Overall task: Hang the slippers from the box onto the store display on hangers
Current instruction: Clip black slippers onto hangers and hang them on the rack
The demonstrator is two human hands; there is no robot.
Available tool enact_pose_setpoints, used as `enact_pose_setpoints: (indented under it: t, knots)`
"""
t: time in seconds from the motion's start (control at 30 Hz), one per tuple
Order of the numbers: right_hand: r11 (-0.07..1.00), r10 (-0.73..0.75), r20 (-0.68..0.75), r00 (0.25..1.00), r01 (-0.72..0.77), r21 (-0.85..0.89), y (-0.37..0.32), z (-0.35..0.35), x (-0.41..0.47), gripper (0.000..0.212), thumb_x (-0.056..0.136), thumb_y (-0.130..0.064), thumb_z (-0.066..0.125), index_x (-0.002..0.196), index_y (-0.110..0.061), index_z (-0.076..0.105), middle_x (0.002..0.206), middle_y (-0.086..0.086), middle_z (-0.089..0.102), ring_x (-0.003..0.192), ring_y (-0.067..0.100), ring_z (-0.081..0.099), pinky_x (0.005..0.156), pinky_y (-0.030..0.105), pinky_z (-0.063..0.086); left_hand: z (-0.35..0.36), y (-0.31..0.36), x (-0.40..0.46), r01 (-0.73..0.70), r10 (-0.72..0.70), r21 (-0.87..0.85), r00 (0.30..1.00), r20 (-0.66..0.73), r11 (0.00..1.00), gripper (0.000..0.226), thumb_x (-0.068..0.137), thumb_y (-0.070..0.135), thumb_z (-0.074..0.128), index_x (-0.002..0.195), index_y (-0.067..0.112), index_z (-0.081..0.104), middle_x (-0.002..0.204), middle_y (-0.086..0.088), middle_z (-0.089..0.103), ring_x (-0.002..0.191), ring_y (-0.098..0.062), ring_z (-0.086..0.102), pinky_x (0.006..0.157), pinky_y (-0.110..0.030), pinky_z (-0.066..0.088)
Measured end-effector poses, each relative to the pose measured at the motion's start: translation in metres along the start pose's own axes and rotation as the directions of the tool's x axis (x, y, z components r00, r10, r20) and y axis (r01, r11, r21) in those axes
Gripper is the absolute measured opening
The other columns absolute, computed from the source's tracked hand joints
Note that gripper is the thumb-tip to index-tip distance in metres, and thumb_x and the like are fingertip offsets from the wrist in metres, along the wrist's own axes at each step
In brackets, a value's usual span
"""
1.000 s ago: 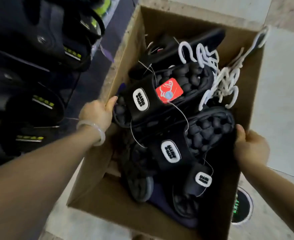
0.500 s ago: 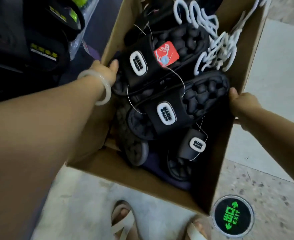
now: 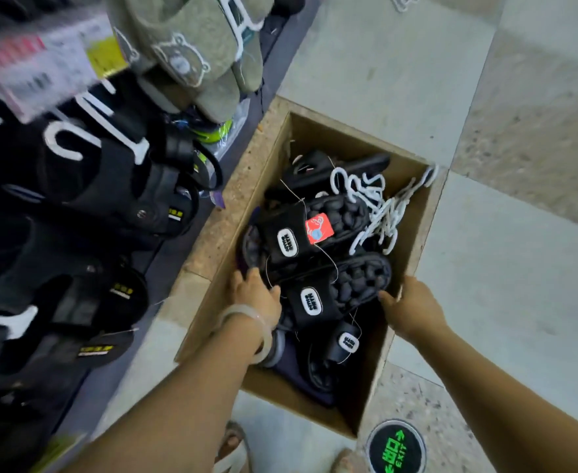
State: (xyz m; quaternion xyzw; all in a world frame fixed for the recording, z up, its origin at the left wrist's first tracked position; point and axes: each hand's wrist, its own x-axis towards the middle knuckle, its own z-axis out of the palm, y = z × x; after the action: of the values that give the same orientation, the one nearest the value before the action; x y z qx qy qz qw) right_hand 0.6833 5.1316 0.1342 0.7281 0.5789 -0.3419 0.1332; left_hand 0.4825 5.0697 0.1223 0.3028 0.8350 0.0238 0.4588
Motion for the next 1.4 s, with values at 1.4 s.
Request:
enact_pose_setpoints:
  t: [1.4]
  knots:
    - [0.536, -0.540, 0.596, 0.594, 0.789, -0.300, -0.052, -0.097, 0.205, 0.025, 0.093, -0.013, 0.049, 0.112, -0.020, 0.065, 0.105, 0.011, 0.069, 0.083, 0.018, 0.063, 0.069, 0.011, 0.047, 0.074, 0.057, 0.051, 0.273, -0.474, -0.751, 0.879, -0.059, 0.601, 0.087, 0.077, 0.041, 0.068, 0.143, 0.034, 0.011, 0.145, -0.013, 0.034, 0.131, -0.033, 0.038, 0.108, -0.043, 0.034]
